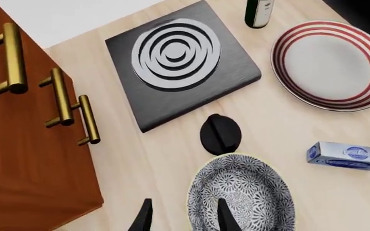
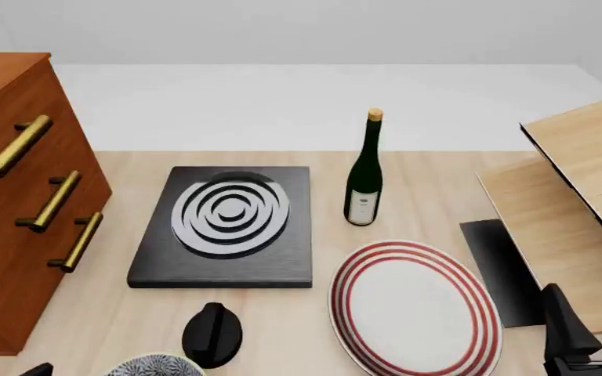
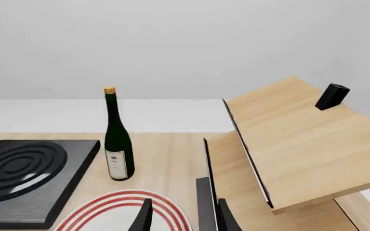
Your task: Pick up the akita bowl and put it on the plate.
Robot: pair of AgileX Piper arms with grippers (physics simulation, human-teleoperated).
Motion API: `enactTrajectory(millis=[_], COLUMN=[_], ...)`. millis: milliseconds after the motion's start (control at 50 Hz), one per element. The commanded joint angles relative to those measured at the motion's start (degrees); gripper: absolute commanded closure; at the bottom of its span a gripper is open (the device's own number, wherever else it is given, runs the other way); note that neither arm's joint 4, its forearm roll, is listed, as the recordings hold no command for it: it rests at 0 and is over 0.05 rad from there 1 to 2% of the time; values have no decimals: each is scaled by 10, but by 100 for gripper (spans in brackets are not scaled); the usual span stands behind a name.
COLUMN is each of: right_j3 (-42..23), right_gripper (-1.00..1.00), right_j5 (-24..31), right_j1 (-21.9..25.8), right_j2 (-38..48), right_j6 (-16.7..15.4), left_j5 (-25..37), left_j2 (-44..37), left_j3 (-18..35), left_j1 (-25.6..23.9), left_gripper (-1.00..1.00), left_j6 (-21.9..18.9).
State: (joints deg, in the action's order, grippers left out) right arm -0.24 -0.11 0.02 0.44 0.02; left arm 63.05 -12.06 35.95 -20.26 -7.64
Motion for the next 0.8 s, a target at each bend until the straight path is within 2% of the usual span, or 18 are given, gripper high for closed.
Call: enactTrajectory(millis=[20,280,800], right_j3=[0,0,0], right_gripper=[-100,-100,-100], right_j5=[0,0,0], right_j1=[0,0,0], right_j2=[0,0,0], right_j6=[0,0,0], left_j5=[-7,-44,-69], left_j2=[7,-3,2], left_j3=[-35,-80,-142], left_j1=[-17,-40,-64], left_gripper=[-100,-100,-100], left_j6=[21,55,87])
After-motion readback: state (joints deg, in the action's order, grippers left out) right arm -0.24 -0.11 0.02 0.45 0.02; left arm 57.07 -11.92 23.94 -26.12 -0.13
